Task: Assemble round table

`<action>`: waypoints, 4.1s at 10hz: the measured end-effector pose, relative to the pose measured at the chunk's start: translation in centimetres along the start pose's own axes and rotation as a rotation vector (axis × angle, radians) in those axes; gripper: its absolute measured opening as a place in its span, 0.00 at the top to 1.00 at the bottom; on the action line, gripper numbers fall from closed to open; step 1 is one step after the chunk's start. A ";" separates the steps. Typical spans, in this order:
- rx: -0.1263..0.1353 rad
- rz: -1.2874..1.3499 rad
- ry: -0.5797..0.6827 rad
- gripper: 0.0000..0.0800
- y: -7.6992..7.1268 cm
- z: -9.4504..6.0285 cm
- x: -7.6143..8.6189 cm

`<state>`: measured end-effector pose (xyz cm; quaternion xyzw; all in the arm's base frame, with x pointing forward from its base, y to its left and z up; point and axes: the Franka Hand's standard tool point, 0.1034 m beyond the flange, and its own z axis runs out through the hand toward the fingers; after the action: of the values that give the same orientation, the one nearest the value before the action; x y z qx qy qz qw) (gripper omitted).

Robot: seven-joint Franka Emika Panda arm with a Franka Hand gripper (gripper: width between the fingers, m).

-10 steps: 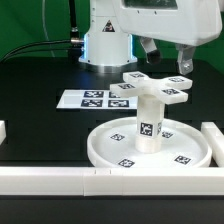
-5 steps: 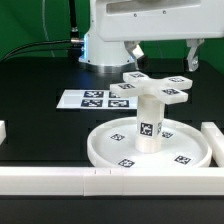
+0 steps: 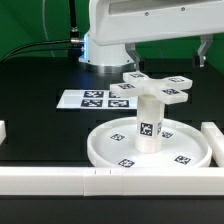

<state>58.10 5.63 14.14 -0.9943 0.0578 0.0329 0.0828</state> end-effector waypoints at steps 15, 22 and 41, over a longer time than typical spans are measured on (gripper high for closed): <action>-0.139 -1.371 -0.016 0.19 0.5 0.8 0.3; -0.135 -1.369 -0.029 0.19 2.1 2.3 -0.9; -0.122 -1.242 -0.040 0.19 2.4 2.7 -1.1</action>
Offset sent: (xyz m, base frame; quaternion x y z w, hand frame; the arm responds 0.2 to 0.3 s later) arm -0.0023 0.0048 -0.0025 -0.0441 0.0391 -0.3412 0.9381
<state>56.61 3.88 11.13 -0.8446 -0.5345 0.0004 0.0306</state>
